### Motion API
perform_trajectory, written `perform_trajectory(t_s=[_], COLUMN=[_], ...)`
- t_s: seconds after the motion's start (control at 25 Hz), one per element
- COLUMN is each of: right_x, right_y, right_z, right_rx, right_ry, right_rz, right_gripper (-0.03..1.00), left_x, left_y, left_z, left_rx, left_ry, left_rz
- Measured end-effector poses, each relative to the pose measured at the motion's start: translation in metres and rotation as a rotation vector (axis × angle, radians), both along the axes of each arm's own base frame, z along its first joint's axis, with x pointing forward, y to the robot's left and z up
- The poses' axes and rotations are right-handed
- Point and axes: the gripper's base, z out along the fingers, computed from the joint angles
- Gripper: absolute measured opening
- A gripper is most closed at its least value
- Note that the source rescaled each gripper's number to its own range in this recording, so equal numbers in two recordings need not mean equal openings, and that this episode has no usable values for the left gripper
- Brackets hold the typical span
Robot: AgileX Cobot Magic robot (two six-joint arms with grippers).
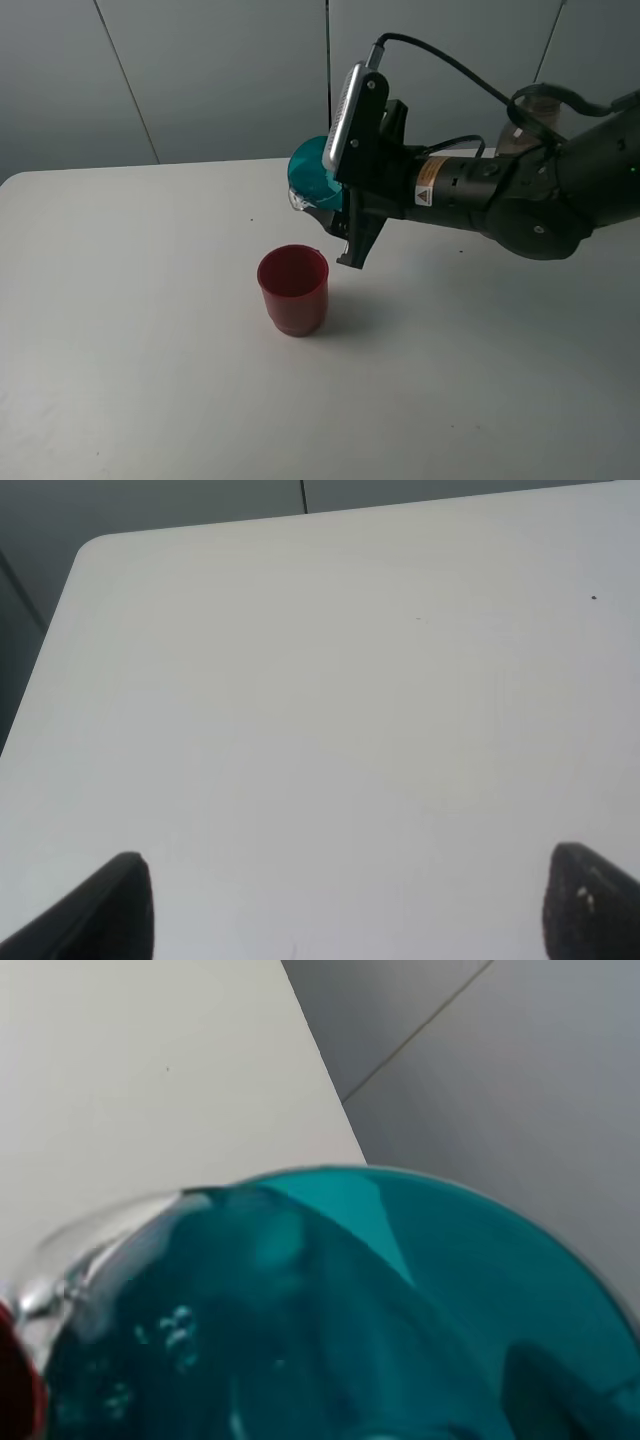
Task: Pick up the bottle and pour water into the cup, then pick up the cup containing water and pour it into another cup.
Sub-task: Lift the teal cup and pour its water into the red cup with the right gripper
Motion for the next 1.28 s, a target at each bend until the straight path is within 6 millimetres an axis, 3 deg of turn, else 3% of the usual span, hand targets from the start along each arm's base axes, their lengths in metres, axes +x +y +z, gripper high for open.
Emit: perform_trajectory(t_s=[1.28], right_x=[0.0046], right_y=[0.0066], right_z=[0.0060], right_rx=[-0.203], right_ry=[-0.256], right_rz=[0.093], right_gripper=[0.07], left_x=[0.0000], left_y=[0.0000], left_z=[0.0000], left_rx=[0.000], left_ry=[0.000], left_rz=[0.000])
